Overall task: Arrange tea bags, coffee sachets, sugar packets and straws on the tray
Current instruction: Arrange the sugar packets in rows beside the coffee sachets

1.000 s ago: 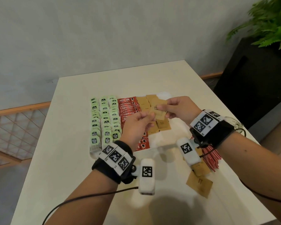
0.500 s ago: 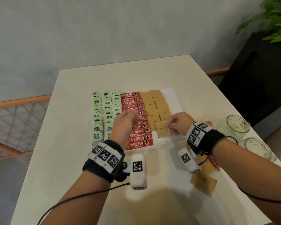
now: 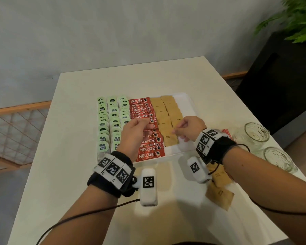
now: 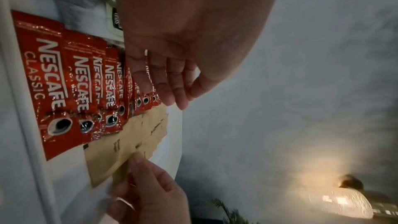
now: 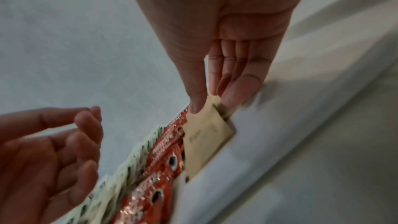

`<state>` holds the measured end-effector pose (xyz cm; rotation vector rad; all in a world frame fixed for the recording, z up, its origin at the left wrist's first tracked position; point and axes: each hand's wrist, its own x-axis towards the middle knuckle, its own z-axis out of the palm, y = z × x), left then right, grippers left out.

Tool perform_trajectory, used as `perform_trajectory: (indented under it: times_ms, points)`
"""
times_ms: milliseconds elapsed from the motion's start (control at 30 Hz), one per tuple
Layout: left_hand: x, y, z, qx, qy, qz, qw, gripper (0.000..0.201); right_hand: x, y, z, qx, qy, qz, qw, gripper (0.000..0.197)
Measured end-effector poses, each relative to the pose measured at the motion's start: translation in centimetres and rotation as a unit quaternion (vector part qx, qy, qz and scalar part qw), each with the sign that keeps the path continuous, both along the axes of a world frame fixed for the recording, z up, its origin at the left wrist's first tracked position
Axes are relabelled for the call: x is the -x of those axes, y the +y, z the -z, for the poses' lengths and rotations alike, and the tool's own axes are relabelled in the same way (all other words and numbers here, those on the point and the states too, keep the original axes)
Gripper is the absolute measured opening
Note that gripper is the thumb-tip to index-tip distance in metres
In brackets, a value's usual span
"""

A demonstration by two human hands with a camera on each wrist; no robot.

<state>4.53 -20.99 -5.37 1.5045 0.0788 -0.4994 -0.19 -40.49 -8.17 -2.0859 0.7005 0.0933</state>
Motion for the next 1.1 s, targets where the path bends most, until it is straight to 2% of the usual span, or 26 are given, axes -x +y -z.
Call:
perform_trajectory:
  times_ms: [67,167,300,367,500,633,733,800,867,1100]
  points:
    - [0.6,-0.2,-0.2,-0.026,-0.046,0.027,0.998,0.007,1.3,-0.7,-1.0,0.001,-0.020,-0.001,1.000,0.032]
    - [1.7,-1.0,-0.3,-0.071,-0.122,0.084,0.986,0.007,4.8,-2.2,-2.1,-0.012,-0.041,0.003,0.999,0.026]
    - [3.8,-2.9,0.8,-0.149,-0.192,0.191,0.951,0.010,10.8,-4.1,-1.8,-0.012,-0.032,0.012,0.999,0.019]
    - [5.2,-4.0,1.6,-0.190,-0.241,0.258,0.916,0.013,13.3,-4.7,-1.4,0.026,-0.017,0.009,0.999,0.016]
    - [7.7,-6.9,2.9,-0.295,-0.337,0.371,0.814,0.022,17.0,-5.2,-0.4,0.045,-0.012,0.020,0.999,0.013]
    - [9.3,-9.7,3.4,-0.349,-0.375,0.431,0.743,0.033,19.0,-5.5,0.2,0.048,-0.023,0.037,0.998,0.013]
    - [9.7,-11.0,3.5,-0.398,-0.384,0.453,0.699,0.053,20.1,-5.6,0.1,0.043,-0.031,0.053,0.997,0.012]
    - [9.5,-11.5,3.4,-0.426,-0.385,0.453,0.682,0.057,20.4,-5.7,-0.1,0.040,-0.038,0.060,0.997,0.011]
    - [9.4,-11.8,3.3,-0.442,-0.384,0.454,0.671,0.052,20.4,-5.5,-0.2,0.040,-0.046,0.061,0.996,0.012]
    - [9.6,-10.7,3.2,-0.433,-0.372,0.459,0.680,0.038,19.2,-3.5,0.4,0.103,0.004,-0.004,0.995,0.020]
